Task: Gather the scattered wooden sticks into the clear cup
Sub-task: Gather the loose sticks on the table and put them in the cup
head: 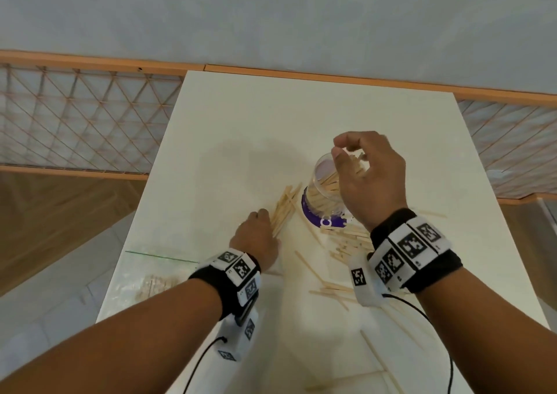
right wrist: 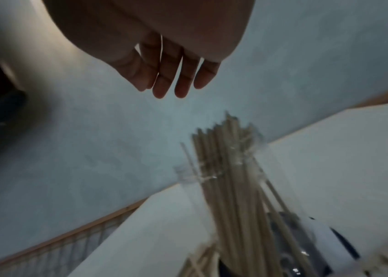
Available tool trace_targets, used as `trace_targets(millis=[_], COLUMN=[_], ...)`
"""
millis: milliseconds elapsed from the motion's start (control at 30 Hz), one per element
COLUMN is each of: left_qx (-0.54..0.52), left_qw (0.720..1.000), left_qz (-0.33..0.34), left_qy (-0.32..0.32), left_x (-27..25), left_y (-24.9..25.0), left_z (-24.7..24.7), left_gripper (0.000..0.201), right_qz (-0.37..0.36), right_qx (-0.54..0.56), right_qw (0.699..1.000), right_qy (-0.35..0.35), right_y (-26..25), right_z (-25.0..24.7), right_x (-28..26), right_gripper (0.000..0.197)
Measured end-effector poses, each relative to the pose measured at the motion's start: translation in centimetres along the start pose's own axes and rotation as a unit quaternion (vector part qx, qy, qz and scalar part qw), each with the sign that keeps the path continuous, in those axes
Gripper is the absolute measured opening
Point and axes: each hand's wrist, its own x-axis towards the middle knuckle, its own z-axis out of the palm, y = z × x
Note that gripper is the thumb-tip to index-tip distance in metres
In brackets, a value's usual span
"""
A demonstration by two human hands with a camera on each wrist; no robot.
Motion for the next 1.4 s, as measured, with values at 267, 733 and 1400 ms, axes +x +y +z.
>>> trace_targets(millis=[267, 733, 1400], left_qx=[0.015, -0.031, -0.107], left_qw=[0.994, 0.998, 0.991], left_qz=[-0.022, 0.046, -0.067], left_qy=[-0.109, -0.008, -0.038], left_x=[-5.1, -3.2, 2.7], left_y=[-3.5, -4.9, -0.3], left_z=[-0.9, -0.5, -1.4], left_gripper=[0.08, 0.076, 0.059], right_qz=[0.051, 0.099, 0.079], right_qx=[-0.222, -0.23, -0.236], right_qw=[0.901, 0.884, 0.888], right_qy=[-0.369, -0.395, -0.386], right_y=[4.8, 4.4, 3.1], right_z=[3.4, 5.1, 8.0], right_x=[-9.1, -11.5, -10.7], right_gripper=[0.042, 0.086, 0.067])
